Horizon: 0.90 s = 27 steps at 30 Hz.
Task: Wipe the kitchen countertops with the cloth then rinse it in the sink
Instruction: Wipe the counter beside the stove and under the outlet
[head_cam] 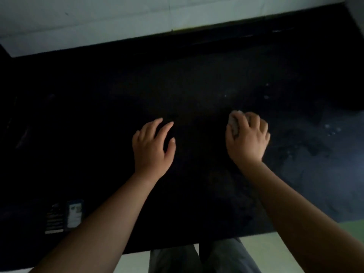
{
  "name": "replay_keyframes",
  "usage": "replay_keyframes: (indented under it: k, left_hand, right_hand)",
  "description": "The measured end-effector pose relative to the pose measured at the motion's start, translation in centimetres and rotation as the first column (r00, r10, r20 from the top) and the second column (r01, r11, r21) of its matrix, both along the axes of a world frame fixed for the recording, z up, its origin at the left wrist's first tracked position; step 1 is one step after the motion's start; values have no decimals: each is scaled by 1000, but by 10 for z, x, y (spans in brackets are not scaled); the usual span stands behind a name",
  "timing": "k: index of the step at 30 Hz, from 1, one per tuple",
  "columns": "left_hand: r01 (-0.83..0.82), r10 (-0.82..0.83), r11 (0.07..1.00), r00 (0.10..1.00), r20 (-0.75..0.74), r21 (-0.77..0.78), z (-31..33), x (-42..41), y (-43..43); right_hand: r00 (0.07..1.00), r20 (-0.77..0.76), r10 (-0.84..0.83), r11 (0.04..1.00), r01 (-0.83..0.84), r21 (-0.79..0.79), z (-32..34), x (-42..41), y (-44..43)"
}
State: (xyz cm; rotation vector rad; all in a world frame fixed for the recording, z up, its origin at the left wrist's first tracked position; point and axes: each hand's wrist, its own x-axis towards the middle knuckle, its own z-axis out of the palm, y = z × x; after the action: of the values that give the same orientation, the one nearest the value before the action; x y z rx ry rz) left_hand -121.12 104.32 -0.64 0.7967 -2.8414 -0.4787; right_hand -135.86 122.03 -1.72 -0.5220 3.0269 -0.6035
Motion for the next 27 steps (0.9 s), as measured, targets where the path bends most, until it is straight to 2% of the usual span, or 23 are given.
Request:
replay_keyframes:
  k: [3, 5, 7, 9, 12, 15, 17, 19, 21, 24, 27]
  left_hand:
    - [-131, 130, 991, 988, 78, 16, -12, -47, 6]
    - [-245, 244, 969, 962, 123, -8, -23, -59, 10]
    - [-268, 273, 962, 953, 127, -57, -29, -59, 12]
    - [-265, 271, 962, 956, 113, -66, -32, -58, 10]
    - [-266, 272, 962, 957, 98, -63, -31, -60, 9]
    - [-267, 272, 962, 958, 88, -65, -29, -60, 10]
    - [-265, 271, 962, 958, 95, -68, -28, -60, 10]
    - [-269, 275, 961, 955, 114, -64, -28, -61, 9]
    - [-270, 276, 961, 954, 114, -61, -27, -62, 9]
    - [-268, 274, 961, 957, 98, -66, -26, -61, 9]
    - [-284, 289, 957, 952, 101, -61, -28, -62, 9]
  right_hand:
    - [999, 22, 25, 1000, -25, 7, 2, -41, -48]
    - [973, 2, 231, 973, -231, 21, 3, -38, -59]
    - [885, -39, 464, 885, -462, 53, 2, -24, -42]
    - [827, -78, 556, 831, -552, 67, -1, -19, -11]
    - [903, -65, 425, 905, -423, 50, -4, -47, 5]
    - [979, -16, 205, 979, -205, 20, -5, -88, -36]
    - [985, -12, 174, 985, -174, 2, -5, -102, -76]
    - [968, -20, 251, 968, -250, 24, -6, -102, -107]
    - [916, -32, 401, 916, -399, 51, -5, -89, -115]
    - [793, -57, 607, 795, -605, 44, -6, -64, -80]
    - [744, -87, 662, 749, -660, 59, -9, -60, -35]
